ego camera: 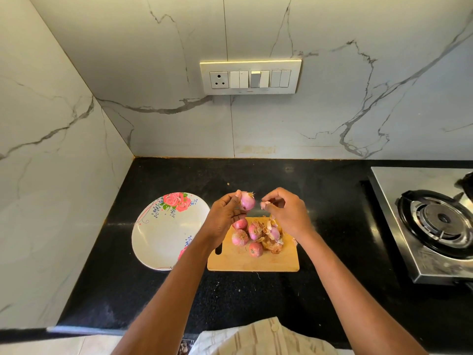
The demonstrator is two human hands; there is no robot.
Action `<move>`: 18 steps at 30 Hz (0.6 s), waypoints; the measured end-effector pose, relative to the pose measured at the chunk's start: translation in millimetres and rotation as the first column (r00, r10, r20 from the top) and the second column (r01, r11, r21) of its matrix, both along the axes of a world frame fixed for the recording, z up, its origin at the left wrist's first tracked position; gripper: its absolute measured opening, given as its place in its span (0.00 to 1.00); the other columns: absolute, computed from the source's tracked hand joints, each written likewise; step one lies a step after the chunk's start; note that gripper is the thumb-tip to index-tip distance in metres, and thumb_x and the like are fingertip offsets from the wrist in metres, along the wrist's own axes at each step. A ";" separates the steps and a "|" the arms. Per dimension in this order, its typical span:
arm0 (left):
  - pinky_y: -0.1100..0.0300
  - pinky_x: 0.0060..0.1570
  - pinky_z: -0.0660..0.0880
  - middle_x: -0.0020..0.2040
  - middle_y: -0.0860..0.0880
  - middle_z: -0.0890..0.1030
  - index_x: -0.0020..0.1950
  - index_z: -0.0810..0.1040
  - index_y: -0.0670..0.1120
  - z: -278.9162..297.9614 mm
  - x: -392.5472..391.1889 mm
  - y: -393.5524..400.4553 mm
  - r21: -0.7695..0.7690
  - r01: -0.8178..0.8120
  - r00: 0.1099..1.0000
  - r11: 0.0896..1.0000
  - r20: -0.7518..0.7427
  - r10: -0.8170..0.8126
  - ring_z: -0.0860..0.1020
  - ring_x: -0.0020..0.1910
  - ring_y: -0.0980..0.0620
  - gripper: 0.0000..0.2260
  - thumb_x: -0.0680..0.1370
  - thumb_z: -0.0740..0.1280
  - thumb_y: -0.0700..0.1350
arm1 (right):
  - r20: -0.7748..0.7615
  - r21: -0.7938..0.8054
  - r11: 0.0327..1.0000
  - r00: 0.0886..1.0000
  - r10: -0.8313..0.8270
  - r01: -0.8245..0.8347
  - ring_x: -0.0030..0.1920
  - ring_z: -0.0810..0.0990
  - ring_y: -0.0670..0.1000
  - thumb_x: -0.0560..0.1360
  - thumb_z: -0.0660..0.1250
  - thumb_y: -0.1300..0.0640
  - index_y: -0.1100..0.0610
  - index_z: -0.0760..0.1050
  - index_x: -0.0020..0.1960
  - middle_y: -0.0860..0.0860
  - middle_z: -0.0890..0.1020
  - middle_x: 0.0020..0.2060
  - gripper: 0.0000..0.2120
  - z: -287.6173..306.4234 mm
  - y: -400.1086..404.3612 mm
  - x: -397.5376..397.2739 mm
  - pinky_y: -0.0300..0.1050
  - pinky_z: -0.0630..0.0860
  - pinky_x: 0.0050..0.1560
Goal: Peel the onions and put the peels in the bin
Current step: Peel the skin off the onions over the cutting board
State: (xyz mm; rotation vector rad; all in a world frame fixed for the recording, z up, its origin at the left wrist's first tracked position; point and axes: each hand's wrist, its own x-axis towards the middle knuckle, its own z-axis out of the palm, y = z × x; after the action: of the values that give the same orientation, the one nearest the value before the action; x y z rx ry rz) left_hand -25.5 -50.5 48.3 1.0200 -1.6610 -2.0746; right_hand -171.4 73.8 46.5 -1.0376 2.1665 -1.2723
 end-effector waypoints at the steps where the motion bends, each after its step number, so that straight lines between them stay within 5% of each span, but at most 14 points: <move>1: 0.58 0.60 0.79 0.57 0.50 0.84 0.62 0.79 0.51 0.1 -0.5 0.1 -0.001 0.001 1.000 1.000 -0.005 -0.001 0.83 0.58 0.49 0.14 0.84 0.60 0.55 | 0.022 -0.036 0.999 1.000 0.010 -0.010 0.50 0.80 0.36 0.77 0.73 0.54 0.48 0.81 0.53 0.40 0.83 0.47 0.05 4.2 -0.7 -0.2 0.27 0.75 0.47; 4: 0.57 0.60 0.80 0.58 0.49 0.84 0.64 0.78 0.49 1.5 -2.5 0.2 -0.007 0.004 1.000 1.000 -0.022 -0.004 0.83 0.57 0.49 0.14 0.83 0.61 0.54 | 0.096 -0.103 0.992 0.992 0.081 -0.071 0.54 0.81 0.38 0.77 0.74 0.54 0.50 0.81 0.61 0.41 0.84 0.53 0.13 15.5 -4.3 1.8 0.30 0.77 0.54; 18: 0.62 0.55 0.80 0.59 0.51 0.83 0.67 0.77 0.49 7.9 -3.8 -0.4 -0.123 0.072 0.997 0.990 -0.015 -0.075 0.82 0.58 0.52 0.14 0.82 0.67 0.50 | 0.157 -0.205 0.976 0.987 -0.039 0.071 0.49 0.85 0.42 0.74 0.77 0.59 0.54 0.83 0.52 0.45 0.86 0.45 0.08 14.2 -5.7 4.5 0.36 0.81 0.49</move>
State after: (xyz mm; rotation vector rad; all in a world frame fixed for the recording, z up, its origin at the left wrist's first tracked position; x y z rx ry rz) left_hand -29.4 -50.9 56.1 0.9100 -1.8168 -1.9925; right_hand -167.0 68.1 60.7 -0.9303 1.9914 -1.5806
